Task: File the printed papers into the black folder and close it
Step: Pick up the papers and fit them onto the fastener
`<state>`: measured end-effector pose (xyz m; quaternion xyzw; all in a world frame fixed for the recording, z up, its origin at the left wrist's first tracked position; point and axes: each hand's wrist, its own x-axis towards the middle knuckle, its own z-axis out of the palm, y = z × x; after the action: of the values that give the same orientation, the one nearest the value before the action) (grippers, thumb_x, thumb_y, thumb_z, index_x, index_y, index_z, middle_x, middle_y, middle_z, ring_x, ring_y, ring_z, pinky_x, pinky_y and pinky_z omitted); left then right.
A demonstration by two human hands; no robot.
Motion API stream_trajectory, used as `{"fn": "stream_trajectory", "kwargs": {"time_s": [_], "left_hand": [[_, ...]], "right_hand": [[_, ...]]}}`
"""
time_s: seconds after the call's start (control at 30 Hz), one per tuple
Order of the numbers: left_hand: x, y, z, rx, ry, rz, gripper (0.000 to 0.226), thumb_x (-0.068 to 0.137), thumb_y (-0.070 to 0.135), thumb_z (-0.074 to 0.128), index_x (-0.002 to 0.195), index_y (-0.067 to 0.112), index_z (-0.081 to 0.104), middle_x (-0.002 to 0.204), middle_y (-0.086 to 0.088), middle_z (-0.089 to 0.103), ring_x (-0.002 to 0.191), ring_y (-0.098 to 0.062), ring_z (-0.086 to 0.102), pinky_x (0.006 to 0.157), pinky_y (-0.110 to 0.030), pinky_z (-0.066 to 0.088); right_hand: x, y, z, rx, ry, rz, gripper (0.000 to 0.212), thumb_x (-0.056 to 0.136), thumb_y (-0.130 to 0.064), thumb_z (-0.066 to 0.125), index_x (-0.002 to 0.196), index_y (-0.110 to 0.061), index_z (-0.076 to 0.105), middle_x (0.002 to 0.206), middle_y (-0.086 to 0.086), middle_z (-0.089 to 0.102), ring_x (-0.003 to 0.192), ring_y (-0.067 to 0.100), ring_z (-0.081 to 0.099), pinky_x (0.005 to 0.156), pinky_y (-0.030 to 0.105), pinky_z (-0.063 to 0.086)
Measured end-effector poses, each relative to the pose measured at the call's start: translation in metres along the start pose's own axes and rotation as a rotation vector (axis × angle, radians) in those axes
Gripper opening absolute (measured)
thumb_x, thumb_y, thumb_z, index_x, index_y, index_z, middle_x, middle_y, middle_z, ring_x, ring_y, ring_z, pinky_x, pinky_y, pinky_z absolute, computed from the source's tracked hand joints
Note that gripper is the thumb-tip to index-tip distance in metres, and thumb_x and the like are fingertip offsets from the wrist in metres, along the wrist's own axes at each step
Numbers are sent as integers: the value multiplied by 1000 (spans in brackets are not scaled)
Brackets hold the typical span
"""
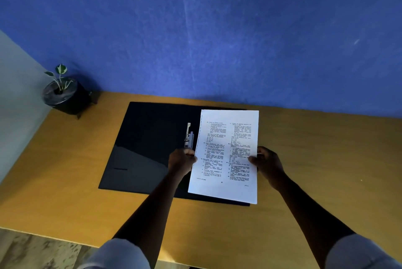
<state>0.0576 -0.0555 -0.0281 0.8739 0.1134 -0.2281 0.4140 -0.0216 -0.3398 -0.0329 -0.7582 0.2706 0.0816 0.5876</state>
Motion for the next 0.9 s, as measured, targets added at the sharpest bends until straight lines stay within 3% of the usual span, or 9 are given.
{"fn": "stream_trajectory", "kwargs": {"time_s": [0.23,0.43,0.63,0.73,0.9], "left_hand": [[7,-6,-4,13,18,-20,22,83,14,74,105,10,75,99,-10,76,93,-26,72,83,-43,60],[12,-9,-7,22,56,-39,17,82,15,75,99,11,77,94,-8,77,88,-24,73,81,-42,61],[10,-10,-10,70,104,-47,12,80,18,73,92,17,78,88,-2,78,80,-20,73,79,-33,60],[9,-10,-11,111,143,-48,12,81,21,72,92,19,78,92,1,78,85,-16,71,71,-20,46],[5,-10,-10,106,199,-55,12,83,19,69,91,18,78,91,0,78,87,-18,71,67,-19,41]], "right_hand": [[5,-3,12,-15,-12,4,17,87,-12,73,94,-27,69,98,-4,77,88,17,74,63,26,53],[13,-2,19,-10,-28,23,17,87,-12,73,97,-25,70,101,-1,77,92,22,74,79,45,62],[18,-4,24,12,-60,11,21,87,-10,73,96,-29,70,102,-1,77,93,24,74,78,49,62],[19,-5,27,28,-77,22,23,88,-10,72,98,-30,70,107,3,76,96,25,74,79,49,62],[19,-7,33,-33,-67,-5,22,89,-13,71,105,-28,69,108,2,75,96,23,73,81,49,62]]}}
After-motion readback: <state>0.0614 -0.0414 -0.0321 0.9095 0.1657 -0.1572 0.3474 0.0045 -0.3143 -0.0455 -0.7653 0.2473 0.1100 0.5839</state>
